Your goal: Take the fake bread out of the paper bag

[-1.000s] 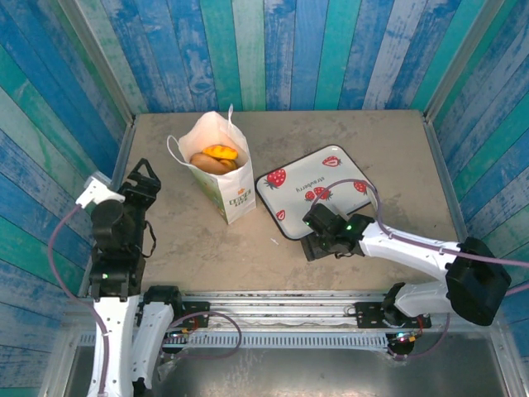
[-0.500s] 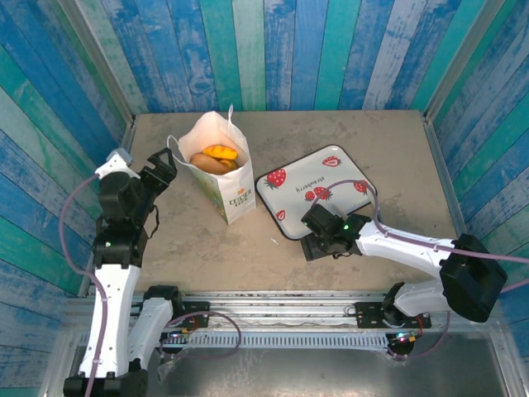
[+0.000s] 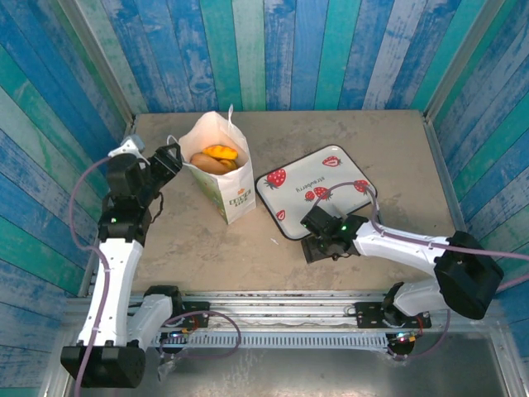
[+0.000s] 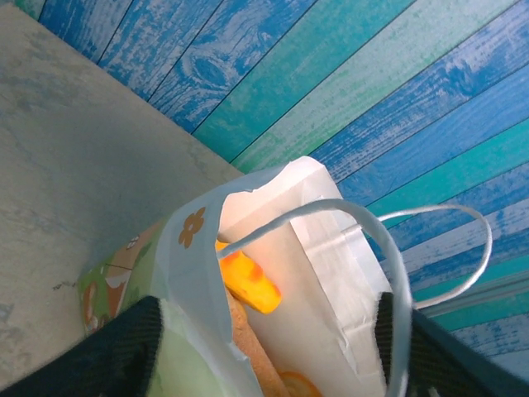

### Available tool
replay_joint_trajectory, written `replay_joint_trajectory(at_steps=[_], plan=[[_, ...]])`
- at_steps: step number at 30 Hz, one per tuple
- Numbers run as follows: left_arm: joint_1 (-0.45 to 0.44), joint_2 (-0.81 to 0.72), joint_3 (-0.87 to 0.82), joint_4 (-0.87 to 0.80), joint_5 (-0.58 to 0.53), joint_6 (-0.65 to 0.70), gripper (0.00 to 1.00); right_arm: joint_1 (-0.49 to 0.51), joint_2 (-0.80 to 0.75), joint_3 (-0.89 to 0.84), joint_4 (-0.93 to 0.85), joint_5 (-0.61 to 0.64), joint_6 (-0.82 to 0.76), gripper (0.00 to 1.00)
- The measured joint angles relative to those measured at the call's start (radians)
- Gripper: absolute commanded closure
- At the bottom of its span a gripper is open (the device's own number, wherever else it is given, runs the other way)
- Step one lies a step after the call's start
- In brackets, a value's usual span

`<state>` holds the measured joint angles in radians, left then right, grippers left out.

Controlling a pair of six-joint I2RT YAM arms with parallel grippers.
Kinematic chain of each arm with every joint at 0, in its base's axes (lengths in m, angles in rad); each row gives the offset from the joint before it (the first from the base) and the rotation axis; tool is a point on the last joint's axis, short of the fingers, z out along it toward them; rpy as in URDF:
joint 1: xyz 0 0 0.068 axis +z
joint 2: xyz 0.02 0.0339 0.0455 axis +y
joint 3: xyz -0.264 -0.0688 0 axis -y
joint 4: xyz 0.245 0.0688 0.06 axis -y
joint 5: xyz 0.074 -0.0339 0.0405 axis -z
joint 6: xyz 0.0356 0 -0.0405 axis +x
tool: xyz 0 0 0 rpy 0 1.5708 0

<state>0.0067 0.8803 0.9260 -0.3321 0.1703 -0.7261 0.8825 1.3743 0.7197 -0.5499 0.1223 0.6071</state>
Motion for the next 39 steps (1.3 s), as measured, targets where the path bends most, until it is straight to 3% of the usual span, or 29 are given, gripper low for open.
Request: replay_joint_trajectory(at_steps=[16, 23, 26, 30, 37, 38, 39], plan=[[0.000, 0.192, 0.143, 0.010, -0.014, 0.101, 0.89, -0.010, 0.148, 0.052, 0.053, 0.058, 0.017, 0.20], [0.000, 0.318, 0.241, 0.002, 0.016, 0.153, 0.90, -0.067, 0.172, 0.066, 0.105, 0.053, 0.014, 0.21], [0.000, 0.338, 0.259, 0.000, 0.031, 0.168, 0.76, -0.084, 0.186, 0.070, 0.129, 0.044, 0.010, 0.21], [-0.002, 0.340, 0.264, -0.013, 0.037, 0.176, 0.44, -0.095, 0.208, 0.085, 0.149, 0.033, 0.001, 0.21], [-0.002, 0.324, 0.264, -0.084, 0.002, 0.158, 0.03, -0.102, 0.219, 0.097, 0.172, 0.007, -0.013, 0.19], [-0.002, 0.316, 0.264, -0.099, -0.006, 0.153, 0.02, -0.102, 0.219, 0.097, 0.173, 0.005, -0.014, 0.18], [-0.002, 0.304, 0.264, -0.115, -0.018, 0.146, 0.06, -0.102, 0.217, 0.097, 0.174, 0.002, -0.018, 0.17]])
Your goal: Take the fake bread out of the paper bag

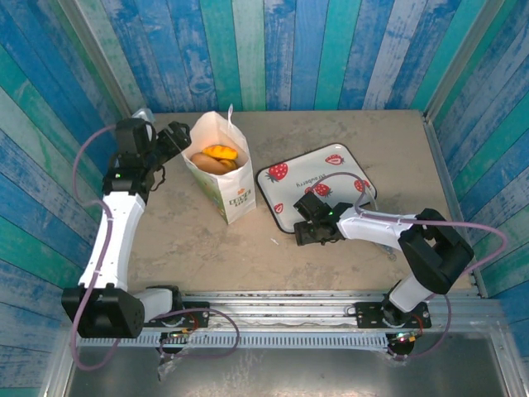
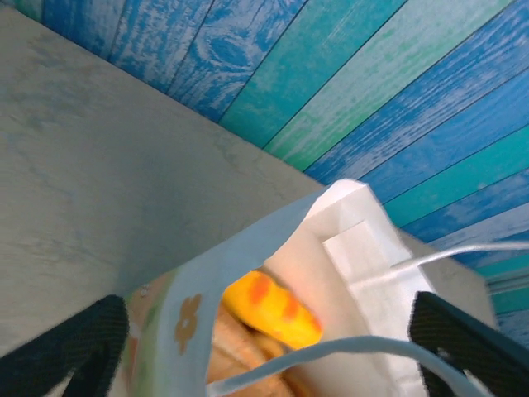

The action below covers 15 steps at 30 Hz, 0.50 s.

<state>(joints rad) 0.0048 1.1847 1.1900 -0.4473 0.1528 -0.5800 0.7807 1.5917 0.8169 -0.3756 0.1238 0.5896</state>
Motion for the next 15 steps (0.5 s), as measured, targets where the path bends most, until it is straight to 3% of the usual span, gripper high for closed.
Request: replay_joint_trajectory(at_steps=[6, 15], plan=[[-0.004, -0.091, 0.000, -0.065, -0.024, -0.040, 0.06, 0.000, -0.024, -0.001, 0.002, -0.018, -0.014, 0.13], [-0.138, -0.152, 0.001, -0.158, -0.132, -0.186, 0.06, 0.000, -0.084, -0.011, 0.002, -0.024, -0.040, 0.08]])
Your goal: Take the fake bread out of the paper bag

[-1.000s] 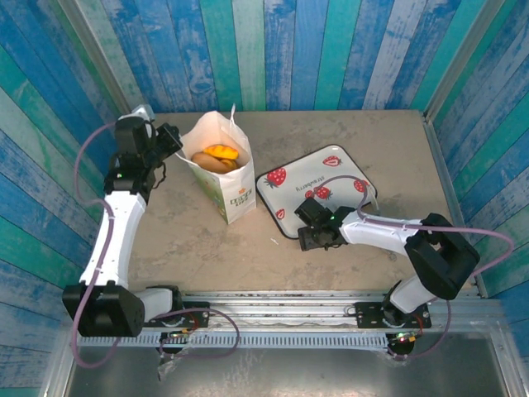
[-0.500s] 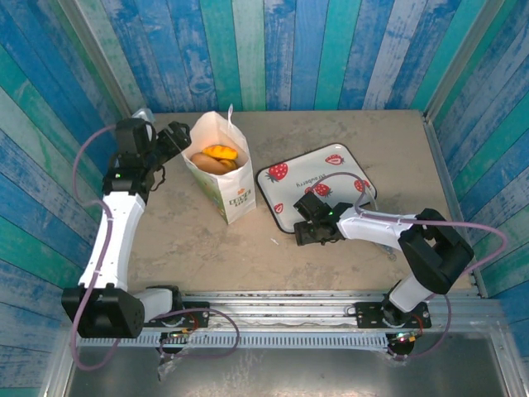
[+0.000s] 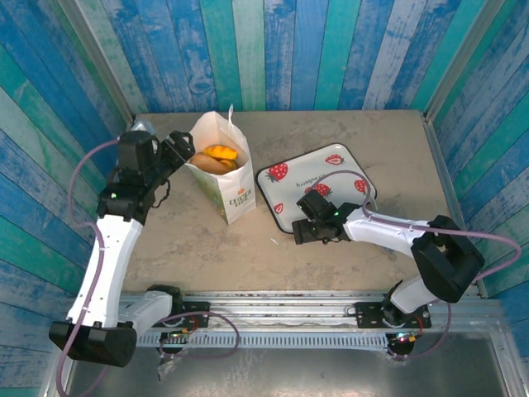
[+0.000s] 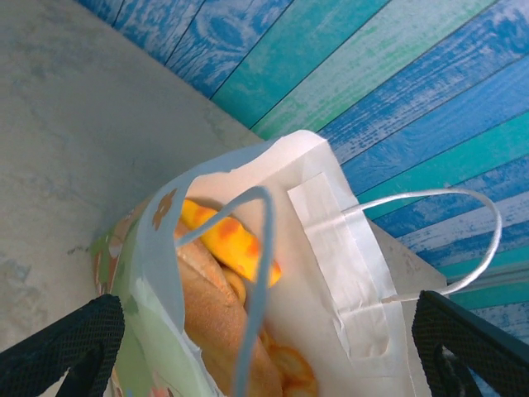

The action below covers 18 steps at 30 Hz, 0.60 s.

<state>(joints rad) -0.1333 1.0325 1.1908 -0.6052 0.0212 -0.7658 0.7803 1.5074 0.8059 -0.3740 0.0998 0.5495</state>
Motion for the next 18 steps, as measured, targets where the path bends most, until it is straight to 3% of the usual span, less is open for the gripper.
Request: replay_joint_trajectory(at_steps=[5, 18], plan=[[-0.049, 0.001, -0.001, -0.019, -0.059, -0.086, 0.00, 0.000, -0.040, -0.004, 0.000, -0.003, -0.023, 0.07], [-0.098, 0.095, -0.060, -0.023, -0.099, -0.198, 0.17, 0.000, -0.123, -0.022, 0.000, 0.001, -0.061, 0.05]])
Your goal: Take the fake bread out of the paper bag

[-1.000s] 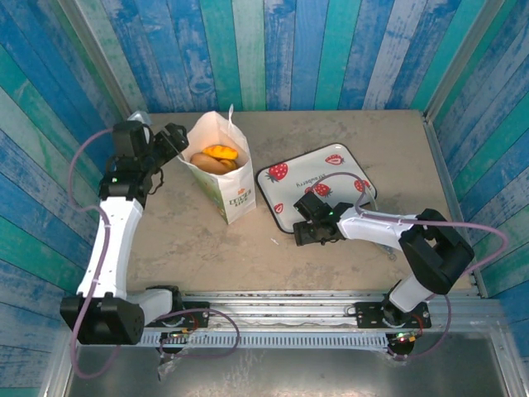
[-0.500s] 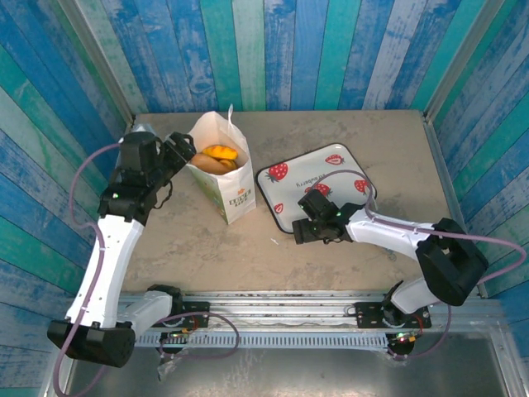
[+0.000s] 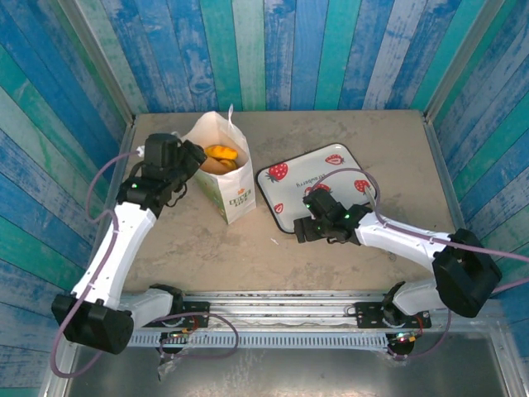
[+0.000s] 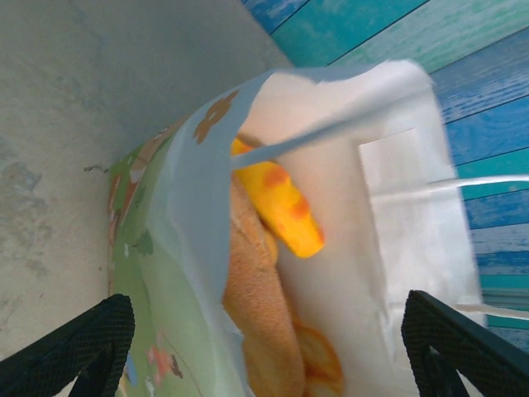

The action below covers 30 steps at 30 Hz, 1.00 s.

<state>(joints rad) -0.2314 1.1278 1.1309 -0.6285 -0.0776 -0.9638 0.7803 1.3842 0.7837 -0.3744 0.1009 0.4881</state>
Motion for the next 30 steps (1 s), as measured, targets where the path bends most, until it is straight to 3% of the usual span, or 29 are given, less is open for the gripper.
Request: replay_joint_trajectory(at_steps=[16, 26, 30], plan=[[0.000, 0.101, 0.011, 0.002, -0.027, 0.007, 0.53, 0.000, -0.006, 0.000, 0.000, -0.001, 0.002, 0.06], [-0.002, 0.176, 0.117, -0.075, -0.080, 0.072, 0.83, 0.000, -0.006, 0.000, -0.003, 0.005, 0.002, 0.05], [-0.002, 0.223, 0.175, -0.101, -0.109, 0.112, 0.88, -0.003, -0.008, 0.000, -0.006, 0.011, 0.002, 0.05]])
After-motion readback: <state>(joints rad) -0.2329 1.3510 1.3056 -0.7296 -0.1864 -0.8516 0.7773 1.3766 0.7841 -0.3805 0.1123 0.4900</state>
